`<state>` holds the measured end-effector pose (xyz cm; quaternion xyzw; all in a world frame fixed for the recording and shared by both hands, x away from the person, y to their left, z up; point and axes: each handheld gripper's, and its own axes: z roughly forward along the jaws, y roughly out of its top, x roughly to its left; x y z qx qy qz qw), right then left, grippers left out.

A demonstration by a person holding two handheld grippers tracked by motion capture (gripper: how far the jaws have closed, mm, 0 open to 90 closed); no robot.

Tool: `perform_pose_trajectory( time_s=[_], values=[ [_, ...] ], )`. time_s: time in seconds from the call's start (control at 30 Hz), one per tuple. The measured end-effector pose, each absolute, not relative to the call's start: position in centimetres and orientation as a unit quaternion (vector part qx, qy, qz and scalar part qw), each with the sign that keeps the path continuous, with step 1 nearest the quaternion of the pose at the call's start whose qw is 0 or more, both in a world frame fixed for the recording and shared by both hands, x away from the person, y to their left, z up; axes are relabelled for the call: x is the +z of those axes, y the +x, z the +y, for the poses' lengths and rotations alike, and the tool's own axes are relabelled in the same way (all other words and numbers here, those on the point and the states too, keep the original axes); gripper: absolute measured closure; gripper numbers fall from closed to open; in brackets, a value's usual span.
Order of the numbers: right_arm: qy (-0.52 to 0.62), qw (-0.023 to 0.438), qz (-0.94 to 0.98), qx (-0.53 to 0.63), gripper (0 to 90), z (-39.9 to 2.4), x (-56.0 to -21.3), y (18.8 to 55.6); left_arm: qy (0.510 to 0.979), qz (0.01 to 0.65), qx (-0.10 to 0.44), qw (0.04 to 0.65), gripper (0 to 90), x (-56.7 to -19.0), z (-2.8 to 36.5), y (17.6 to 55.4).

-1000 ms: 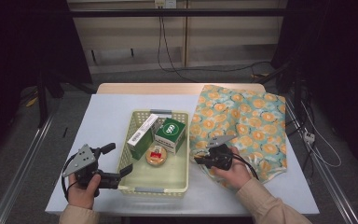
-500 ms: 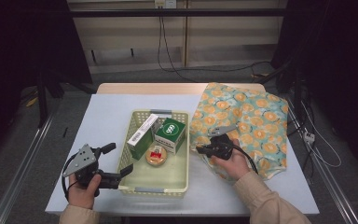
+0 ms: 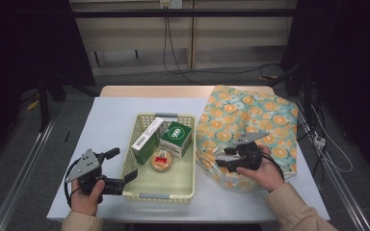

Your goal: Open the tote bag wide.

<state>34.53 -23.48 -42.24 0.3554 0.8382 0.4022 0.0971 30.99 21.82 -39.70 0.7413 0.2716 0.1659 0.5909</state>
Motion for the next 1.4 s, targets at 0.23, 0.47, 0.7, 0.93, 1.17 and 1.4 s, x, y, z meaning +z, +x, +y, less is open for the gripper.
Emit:
perform_pose_trajectory(
  time_s=[0.23,0.47,0.7,0.93,1.17,1.4],
  values=[
    [0.335,0.091,0.859,0.376,39.9,-24.6,-43.6,32.7,0.742,0.271,0.165,0.590,2.4,-39.7,21.8,31.0],
    [0.327,0.089,0.874,0.348,64.8,-25.2,-44.9,32.3,0.741,0.272,0.165,0.591,2.4,-39.7,21.8,31.0],
    [0.320,0.047,0.869,0.374,90.0,-25.1,-44.3,31.9,0.742,0.271,0.167,0.591,2.4,-39.7,21.9,31.0],
    [0.314,0.039,0.863,0.395,90.0,-24.3,-42.7,31.3,0.741,0.273,0.166,0.591,2.4,-39.7,21.9,31.0],
    [0.338,0.079,0.843,0.412,90.0,-26.1,-40.2,33.8,0.739,0.273,0.166,0.592,2.4,-39.7,21.9,30.9],
    [0.390,0.104,0.808,0.429,90.0,-28.8,-38.6,38.5,0.741,0.274,0.167,0.590,2.4,-39.8,22.1,31.0]
  ],
)
